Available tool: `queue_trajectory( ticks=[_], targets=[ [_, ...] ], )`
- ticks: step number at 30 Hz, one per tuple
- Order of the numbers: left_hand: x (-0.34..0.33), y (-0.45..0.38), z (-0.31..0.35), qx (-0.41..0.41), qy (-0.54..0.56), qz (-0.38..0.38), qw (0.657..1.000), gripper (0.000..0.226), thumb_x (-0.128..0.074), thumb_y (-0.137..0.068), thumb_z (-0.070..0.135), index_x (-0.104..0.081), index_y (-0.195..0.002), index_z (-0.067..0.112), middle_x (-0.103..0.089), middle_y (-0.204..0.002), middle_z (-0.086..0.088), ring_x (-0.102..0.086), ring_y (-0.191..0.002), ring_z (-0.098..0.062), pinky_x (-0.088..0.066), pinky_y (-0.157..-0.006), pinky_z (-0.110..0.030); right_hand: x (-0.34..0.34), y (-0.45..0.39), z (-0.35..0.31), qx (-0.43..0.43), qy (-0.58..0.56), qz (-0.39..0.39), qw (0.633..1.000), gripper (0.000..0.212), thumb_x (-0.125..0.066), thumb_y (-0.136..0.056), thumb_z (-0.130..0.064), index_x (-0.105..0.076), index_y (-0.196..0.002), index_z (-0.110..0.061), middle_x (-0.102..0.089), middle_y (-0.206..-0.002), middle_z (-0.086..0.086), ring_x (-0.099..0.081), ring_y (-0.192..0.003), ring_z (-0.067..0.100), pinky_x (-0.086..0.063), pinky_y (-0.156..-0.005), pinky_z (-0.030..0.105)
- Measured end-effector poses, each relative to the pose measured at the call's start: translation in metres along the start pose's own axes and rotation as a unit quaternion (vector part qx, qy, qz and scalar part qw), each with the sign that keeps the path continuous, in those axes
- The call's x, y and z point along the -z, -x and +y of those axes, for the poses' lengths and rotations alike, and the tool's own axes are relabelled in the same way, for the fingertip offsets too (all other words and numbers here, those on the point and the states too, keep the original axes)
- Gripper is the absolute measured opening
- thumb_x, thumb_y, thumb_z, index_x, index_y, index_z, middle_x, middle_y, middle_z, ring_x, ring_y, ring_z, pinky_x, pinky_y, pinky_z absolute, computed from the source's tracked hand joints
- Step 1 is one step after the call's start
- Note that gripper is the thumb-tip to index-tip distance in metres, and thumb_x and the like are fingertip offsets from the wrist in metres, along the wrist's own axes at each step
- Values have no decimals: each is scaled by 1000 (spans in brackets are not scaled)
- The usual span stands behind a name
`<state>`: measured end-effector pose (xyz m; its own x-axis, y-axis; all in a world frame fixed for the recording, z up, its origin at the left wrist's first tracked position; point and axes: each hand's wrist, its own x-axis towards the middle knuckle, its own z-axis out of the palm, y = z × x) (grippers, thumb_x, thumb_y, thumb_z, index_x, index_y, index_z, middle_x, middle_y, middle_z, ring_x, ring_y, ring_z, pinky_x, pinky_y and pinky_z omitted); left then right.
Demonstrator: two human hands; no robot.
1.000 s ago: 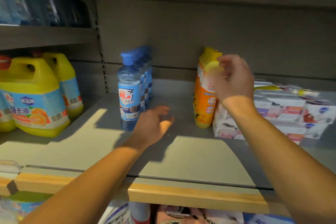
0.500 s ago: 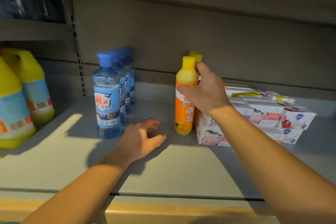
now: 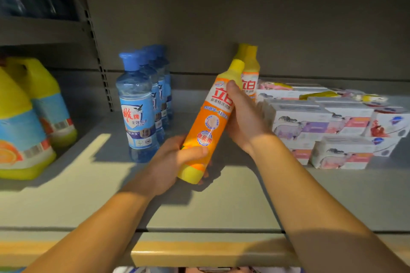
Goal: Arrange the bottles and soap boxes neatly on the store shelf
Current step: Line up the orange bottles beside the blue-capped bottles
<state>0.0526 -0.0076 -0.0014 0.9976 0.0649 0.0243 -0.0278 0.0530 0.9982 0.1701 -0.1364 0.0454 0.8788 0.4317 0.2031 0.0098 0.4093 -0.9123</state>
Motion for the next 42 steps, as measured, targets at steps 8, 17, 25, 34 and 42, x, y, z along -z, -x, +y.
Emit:
queue_trajectory(
  ticks=[8,17,25,34,42],
  targets=[
    [4,5,9,149,107,-133,974,108,-92,-37,56,-52,-123,4,-68,-87,-24,-69,-65,-32,-56,-53,-32,8,-10,37,-153,-122,-9,981,45,-63,-88,-39,-59,-122,-10,-68,-112,16,-65,-108,32,-47,-100,54],
    [10,3,8,146,131,-135,971,93,-93,-38,53,-63,-111,4,-67,-82,-24,-67,-61,-31,-55,-51,-31,9,-16,42,-136,-70,10,988,31,-68,-87,-38,-62,-109,-17,-76,-90,9,-74,-87,25,-60,-70,41],
    [3,-4,1,-137,-230,120,956,63,-78,-62,42,-55,-120,29,-69,-106,0,-68,-94,-17,-59,-79,-38,-10,4,9,234,178,62,954,66,-72,-68,-53,-48,-128,-39,-67,-118,-10,-66,-104,5,-58,-83,29],
    [-2,-3,-1,-133,-67,134,980,46,-72,-69,25,-54,-112,22,-68,-103,-9,-72,-84,-28,-60,-76,-47,-17,7,15,207,185,13,961,65,-61,-78,-50,-46,-138,-33,-66,-123,-8,-65,-107,5,-57,-86,28],
    [1,-5,1,31,185,-21,982,40,-62,-70,28,-63,-105,10,-67,-83,-12,-68,-69,-24,-59,-60,-41,-8,0,18,90,127,-15,988,65,-73,-71,-42,-53,-132,-25,-73,-106,-4,-71,-96,14,-59,-81,41]
  ],
)
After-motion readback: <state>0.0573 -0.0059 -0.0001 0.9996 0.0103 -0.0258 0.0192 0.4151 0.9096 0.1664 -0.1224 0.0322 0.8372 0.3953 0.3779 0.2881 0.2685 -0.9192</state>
